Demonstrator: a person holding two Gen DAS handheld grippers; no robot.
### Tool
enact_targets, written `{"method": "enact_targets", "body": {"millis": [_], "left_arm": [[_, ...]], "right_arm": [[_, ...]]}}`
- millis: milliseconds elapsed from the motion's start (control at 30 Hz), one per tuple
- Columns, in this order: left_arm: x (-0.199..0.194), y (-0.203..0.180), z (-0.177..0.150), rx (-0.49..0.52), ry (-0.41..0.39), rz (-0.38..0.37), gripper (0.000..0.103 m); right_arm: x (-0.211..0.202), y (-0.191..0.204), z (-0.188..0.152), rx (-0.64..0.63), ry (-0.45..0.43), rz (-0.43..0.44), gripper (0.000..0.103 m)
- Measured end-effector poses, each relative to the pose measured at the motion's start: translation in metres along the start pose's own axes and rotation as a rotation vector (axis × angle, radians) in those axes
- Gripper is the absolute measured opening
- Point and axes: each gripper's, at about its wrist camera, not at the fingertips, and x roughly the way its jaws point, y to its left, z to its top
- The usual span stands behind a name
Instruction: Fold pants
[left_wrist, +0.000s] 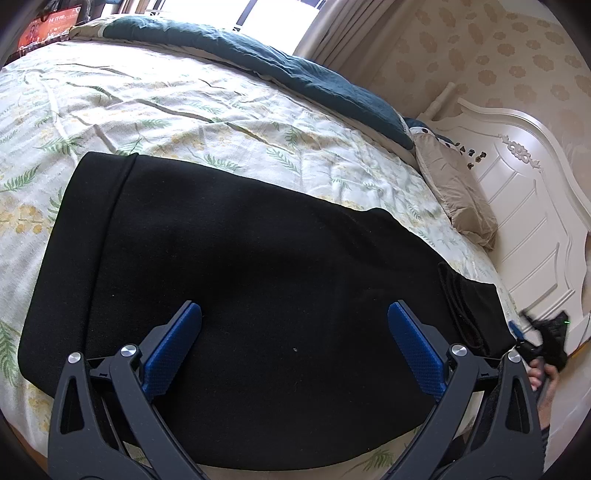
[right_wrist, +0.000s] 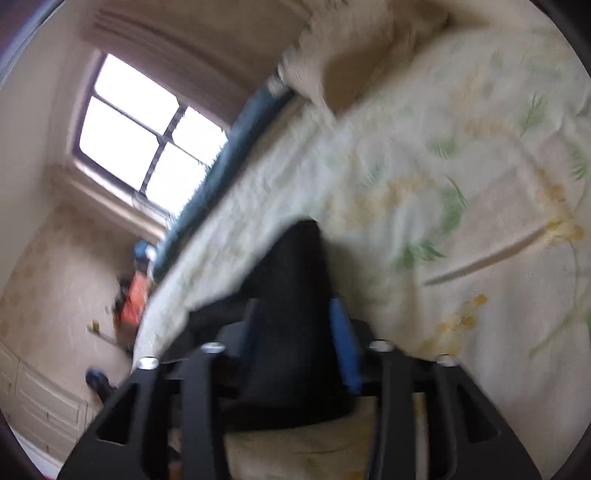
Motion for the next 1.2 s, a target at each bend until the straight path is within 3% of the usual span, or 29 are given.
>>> {"method": "enact_targets", "body": {"millis": [67,200,367,433,633,767,900,967,1200], "left_arm": [[0.000,0.000,0.000,-0.001,-0.001,-0.001,0.100],[0.000,0.001,0.001,-0.009,-0.003,-0.008,0.100],[0.000,0.002,0.001,-0.012,0.000,-0.019,0.100],[0.000,0.002,0.000,-0.011,-0.002,-0.022,0.100],[-0.010,0.004,0.001,-0.021,-0.001,-0.055,0.100],[-0.042,0.024,0.001,-0.125,-0.032,-0.116,0.100],[-0.071,0.069,-0.003,-0.255,-0.070,-0.171,0.100],[-0.076,0.091,-0.004,-0.313,-0.064,-0.154,0.100],[-0.069,0.136,0.003,-0.411,-0.041,-0.217,0.100]], "right_arm": [[0.007,0.022,-0.015,0.014,0.013,0.129,0.061],[0.064,0.055,-0.063,0.041,0.234,0.339,0.061],[0.122,0.053,-0.103,0.085,0.387,0.314,0.058],[0.121,0.052,-0.106,0.089,0.353,0.316,0.056],[0.118,0.052,-0.108,0.094,0.363,0.316,0.056],[0.117,0.057,-0.109,0.073,0.349,0.306,0.056],[0.116,0.057,-0.111,0.061,0.334,0.305,0.057],[0.116,0.058,-0.111,0.062,0.332,0.306,0.057],[0.116,0.057,-0.112,0.061,0.323,0.305,0.057]]}}
